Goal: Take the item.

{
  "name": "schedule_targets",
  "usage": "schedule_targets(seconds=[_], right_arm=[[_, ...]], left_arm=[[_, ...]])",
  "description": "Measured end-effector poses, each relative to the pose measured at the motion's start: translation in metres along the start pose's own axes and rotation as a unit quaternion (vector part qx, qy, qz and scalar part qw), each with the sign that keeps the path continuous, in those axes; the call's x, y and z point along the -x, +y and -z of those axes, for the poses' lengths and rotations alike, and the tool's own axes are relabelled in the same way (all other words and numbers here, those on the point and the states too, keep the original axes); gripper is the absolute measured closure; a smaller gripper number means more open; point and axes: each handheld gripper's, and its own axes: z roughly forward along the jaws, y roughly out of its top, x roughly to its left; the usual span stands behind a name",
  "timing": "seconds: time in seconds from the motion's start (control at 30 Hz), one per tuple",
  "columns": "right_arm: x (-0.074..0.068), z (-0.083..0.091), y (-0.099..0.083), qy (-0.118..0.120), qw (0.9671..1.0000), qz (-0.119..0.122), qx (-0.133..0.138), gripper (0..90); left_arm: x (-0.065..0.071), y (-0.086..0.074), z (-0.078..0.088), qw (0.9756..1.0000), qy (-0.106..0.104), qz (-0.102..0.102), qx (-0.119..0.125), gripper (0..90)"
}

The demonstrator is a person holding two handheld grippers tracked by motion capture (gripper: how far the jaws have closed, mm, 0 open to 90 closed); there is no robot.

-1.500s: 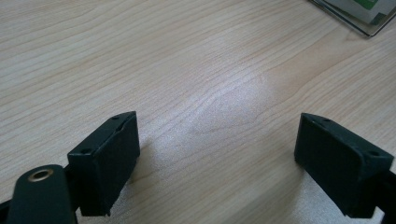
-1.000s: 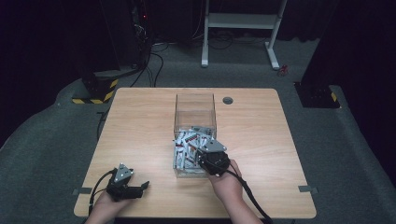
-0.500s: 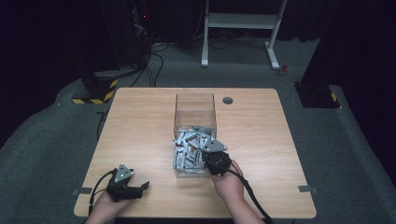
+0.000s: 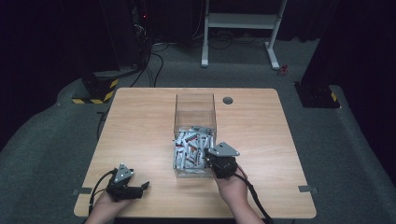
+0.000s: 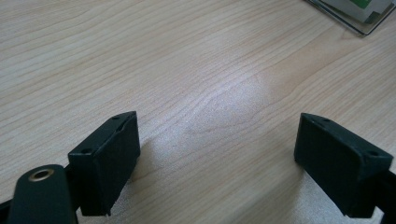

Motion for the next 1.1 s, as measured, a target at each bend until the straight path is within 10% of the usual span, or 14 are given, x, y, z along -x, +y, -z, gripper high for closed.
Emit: schedule_targets(seconds=[1.1], right_arm=[[0.013,0.04,0.01,0.003,0.9944,-0.033,0.1,90.0]], left_arm=[[0.0,0.0,0.0,1.0,-0.001,-0.001,0.0,14.5]])
